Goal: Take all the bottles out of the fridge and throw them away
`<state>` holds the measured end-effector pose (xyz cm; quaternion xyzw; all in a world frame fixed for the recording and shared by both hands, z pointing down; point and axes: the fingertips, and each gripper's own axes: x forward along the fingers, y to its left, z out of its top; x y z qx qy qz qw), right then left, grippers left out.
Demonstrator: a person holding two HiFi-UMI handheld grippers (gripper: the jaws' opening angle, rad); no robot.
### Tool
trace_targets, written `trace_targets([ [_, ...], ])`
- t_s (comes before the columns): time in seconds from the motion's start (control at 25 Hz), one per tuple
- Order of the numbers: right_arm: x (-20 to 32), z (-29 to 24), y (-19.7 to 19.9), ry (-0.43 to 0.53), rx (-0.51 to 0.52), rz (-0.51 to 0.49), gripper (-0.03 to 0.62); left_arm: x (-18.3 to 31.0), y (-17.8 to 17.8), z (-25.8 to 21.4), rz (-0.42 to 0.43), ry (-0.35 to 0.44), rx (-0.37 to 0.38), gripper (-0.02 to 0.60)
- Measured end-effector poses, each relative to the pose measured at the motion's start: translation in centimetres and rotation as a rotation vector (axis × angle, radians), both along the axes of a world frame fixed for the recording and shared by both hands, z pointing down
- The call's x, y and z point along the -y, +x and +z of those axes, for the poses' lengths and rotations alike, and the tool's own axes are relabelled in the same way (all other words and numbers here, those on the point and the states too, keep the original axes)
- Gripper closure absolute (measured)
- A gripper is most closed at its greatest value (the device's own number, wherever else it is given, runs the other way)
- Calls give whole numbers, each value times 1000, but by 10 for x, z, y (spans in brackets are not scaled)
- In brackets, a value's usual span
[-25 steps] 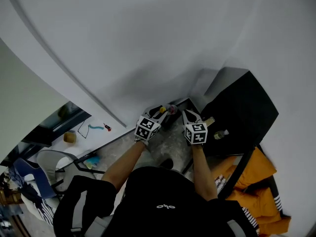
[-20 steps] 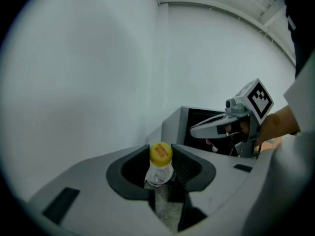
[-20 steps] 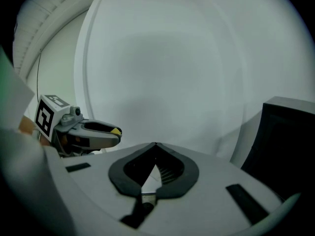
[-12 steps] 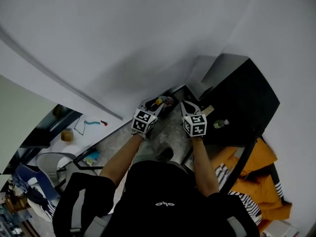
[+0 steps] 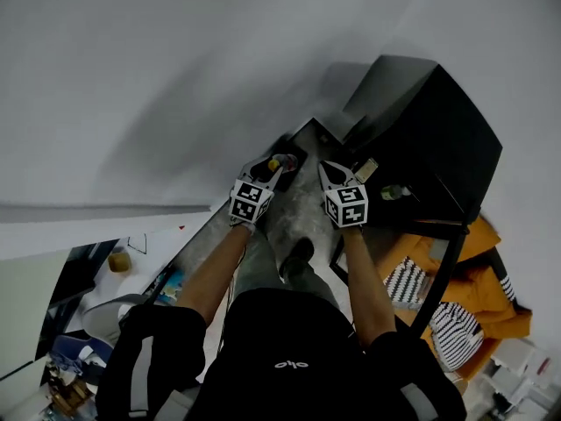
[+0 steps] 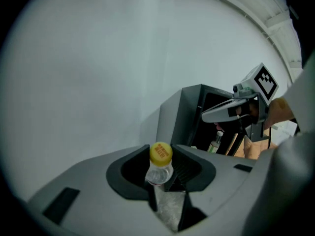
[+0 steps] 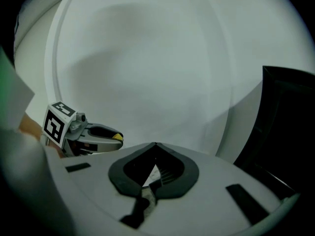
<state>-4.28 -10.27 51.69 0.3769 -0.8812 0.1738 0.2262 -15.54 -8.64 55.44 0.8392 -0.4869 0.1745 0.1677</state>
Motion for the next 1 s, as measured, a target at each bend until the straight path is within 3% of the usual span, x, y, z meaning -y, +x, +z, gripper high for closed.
trace_targets([
  [0.56,60,149,-24,-104,-16,110,585,73,-20,165,93,-123,22,440],
  [0.76,68,190,-23,-123,-26,128,585,94,-5,223,141,-151,68,440],
  [1.0,78,221,-14,-133,-31,157,585,118,21,257,207,-155,89,440],
])
